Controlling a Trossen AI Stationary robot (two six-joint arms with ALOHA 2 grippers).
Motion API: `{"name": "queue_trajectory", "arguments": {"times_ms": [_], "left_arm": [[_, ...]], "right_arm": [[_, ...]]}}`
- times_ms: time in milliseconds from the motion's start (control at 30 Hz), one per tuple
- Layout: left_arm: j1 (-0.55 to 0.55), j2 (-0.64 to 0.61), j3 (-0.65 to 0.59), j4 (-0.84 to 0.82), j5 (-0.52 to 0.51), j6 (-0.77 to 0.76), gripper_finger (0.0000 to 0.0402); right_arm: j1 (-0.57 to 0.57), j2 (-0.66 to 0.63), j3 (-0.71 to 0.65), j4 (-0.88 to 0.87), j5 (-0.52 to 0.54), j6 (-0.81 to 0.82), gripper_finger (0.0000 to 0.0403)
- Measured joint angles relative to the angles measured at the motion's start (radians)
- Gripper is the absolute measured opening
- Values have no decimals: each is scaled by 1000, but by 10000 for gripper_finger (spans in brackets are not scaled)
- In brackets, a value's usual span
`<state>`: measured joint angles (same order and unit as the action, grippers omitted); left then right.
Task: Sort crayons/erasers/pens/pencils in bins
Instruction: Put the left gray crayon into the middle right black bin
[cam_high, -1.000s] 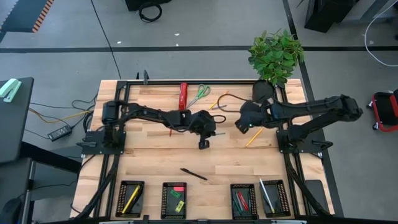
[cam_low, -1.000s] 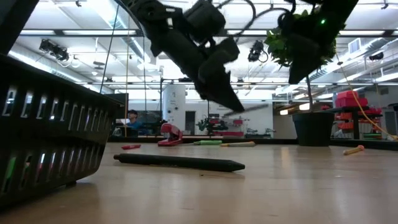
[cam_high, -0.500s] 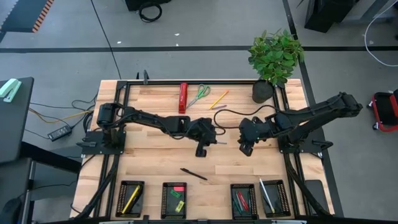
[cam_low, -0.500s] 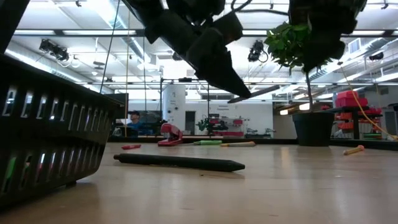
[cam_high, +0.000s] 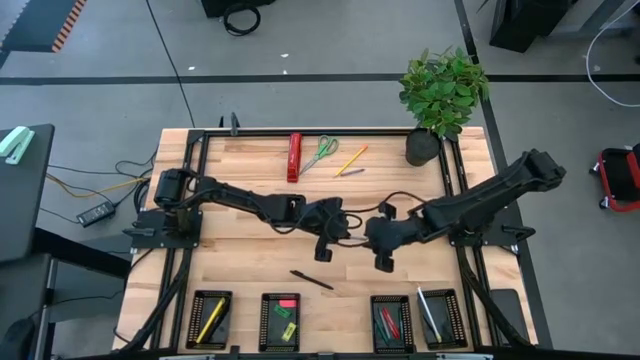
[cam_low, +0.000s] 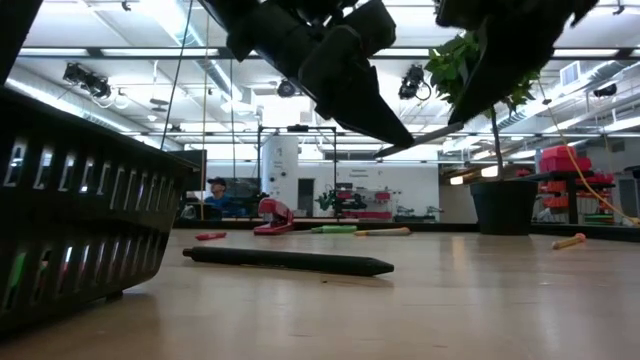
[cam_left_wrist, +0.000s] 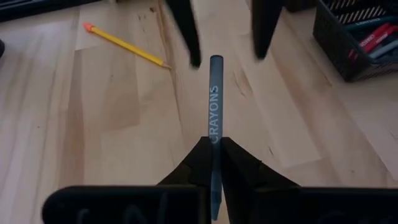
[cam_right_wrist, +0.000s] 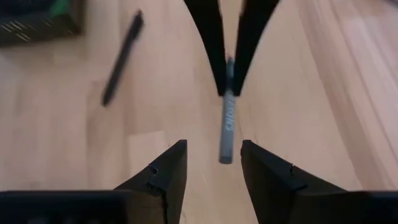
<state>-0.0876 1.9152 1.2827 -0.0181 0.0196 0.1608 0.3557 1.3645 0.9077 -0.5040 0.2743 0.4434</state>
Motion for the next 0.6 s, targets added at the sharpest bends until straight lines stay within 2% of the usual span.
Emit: {"name": "queue_trajectory", "arguments": {"times_ms": [233,467,600], "left_arm": [[-9,0,0,0,0,-19,37],[-4,0,0,1,-1,-19,27],[-4,0,0,1,-17,-19,34]], "right_arm": [[0,36,0,17,55,30,170],[0,35,0,84,56,35,170],[0,36,0,85,44,46,170]]}}
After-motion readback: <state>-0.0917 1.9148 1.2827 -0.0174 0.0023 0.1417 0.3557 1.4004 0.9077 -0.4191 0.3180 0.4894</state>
